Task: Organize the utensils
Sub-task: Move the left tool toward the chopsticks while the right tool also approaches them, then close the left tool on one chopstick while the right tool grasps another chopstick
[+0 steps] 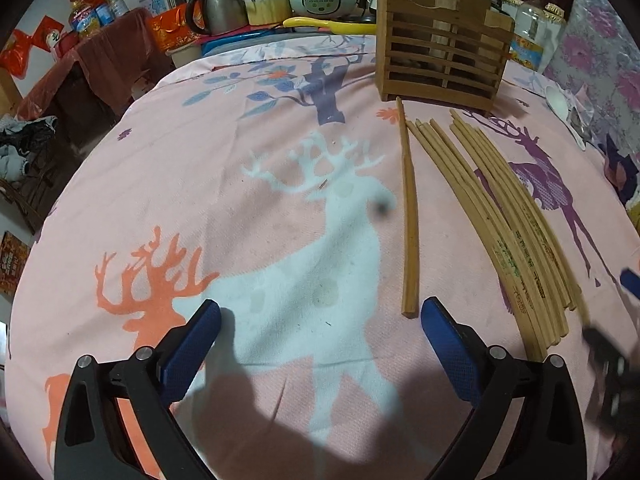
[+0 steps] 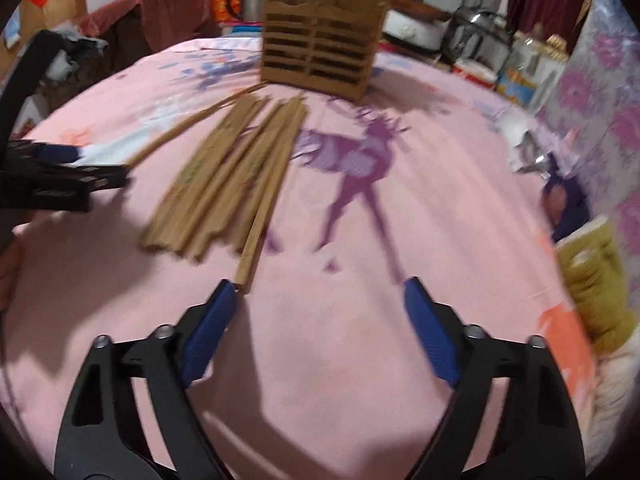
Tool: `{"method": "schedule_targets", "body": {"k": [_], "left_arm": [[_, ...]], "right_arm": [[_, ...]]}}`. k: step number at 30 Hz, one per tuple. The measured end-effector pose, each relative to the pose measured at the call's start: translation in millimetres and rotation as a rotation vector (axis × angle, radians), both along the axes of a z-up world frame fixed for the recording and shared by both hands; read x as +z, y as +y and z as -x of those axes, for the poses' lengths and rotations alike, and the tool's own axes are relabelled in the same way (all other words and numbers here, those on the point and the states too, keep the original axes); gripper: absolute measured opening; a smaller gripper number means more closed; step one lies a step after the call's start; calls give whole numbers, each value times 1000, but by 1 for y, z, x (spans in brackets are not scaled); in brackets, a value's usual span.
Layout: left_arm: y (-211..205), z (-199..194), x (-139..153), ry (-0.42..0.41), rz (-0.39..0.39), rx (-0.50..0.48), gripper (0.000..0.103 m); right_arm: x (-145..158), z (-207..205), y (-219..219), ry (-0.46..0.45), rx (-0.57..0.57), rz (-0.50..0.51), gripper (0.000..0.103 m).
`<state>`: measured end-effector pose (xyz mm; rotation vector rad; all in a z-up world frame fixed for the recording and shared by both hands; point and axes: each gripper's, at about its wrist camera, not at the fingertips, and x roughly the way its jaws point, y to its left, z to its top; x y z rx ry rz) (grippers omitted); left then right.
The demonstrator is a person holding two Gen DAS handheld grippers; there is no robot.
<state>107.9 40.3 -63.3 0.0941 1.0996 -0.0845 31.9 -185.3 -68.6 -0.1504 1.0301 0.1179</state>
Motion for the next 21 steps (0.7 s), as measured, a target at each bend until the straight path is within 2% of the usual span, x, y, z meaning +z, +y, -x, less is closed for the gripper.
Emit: {"method": "schedule_targets", "body": {"k": [2,4,7,11,15,18,19,21], "left_arm": [[-1,0,0,0,1,0,99],[0,0,1,-3,-4,-1,99],[1,3,3,-11,-16,-1,99],[-11,12,7,-69,-116,-35,98],[-34,28,12,-147,-211,-138,97],[-42,33,14,-178,-223,-184,96],[-42,33,15,-177,-215,-188,89],[-39,29,12,-143,-177,-196,66]], "right_arm": [[-2,-9,-16,14,-50,-35,59],[-2,-10,-37,20,-103,-131,55],[3,-6,-44,-6,-91,-214,55],[4,-3,-31,-16,-42,-185,55],[7,-1,-25,-31,-25,-180,55],[7,-1,-24,-31,-21,-178,55],[7,-1,-25,-31,-21,-177,55],[7,-1,-25,-30,-22,-179,55]]}}
